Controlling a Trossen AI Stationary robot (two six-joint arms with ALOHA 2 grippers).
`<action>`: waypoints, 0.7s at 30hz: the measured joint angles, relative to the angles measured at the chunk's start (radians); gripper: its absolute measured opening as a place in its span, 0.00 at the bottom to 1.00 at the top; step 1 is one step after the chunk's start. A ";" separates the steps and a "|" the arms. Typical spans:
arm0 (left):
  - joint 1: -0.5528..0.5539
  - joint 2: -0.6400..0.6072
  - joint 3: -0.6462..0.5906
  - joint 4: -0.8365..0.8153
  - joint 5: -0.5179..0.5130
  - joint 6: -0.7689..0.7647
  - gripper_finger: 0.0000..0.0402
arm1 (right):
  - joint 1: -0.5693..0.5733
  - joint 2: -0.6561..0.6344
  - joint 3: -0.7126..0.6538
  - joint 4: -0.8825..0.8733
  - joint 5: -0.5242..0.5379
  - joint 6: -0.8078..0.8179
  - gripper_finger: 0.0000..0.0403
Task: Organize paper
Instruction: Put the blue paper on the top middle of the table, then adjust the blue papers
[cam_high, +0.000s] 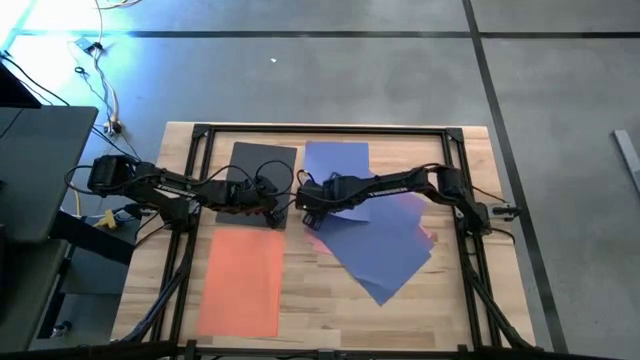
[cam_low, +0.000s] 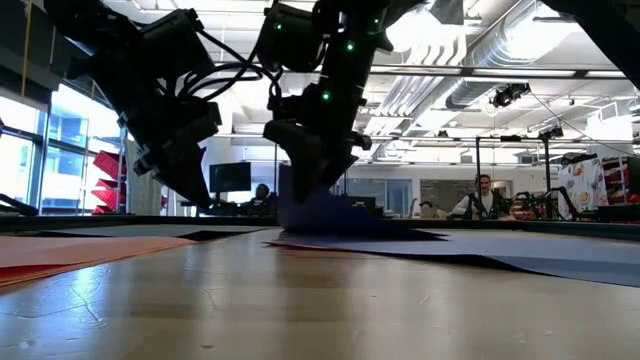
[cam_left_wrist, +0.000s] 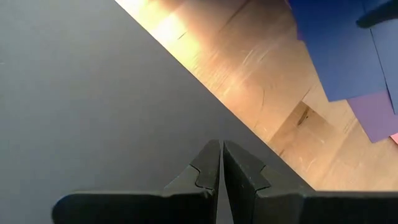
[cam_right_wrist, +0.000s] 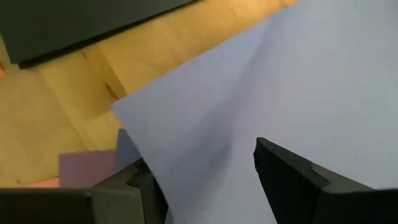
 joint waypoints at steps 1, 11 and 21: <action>0.000 0.000 0.000 0.001 0.000 0.000 0.00 | 0.000 0.000 0.000 0.013 -0.011 -0.010 0.49; 0.000 0.000 0.000 0.001 -0.002 0.000 0.00 | -0.010 0.000 0.000 0.103 -0.094 -0.108 0.49; -0.006 -0.013 0.001 -0.044 0.017 0.035 0.00 | 0.077 -0.142 -0.034 0.045 -0.046 -0.315 0.49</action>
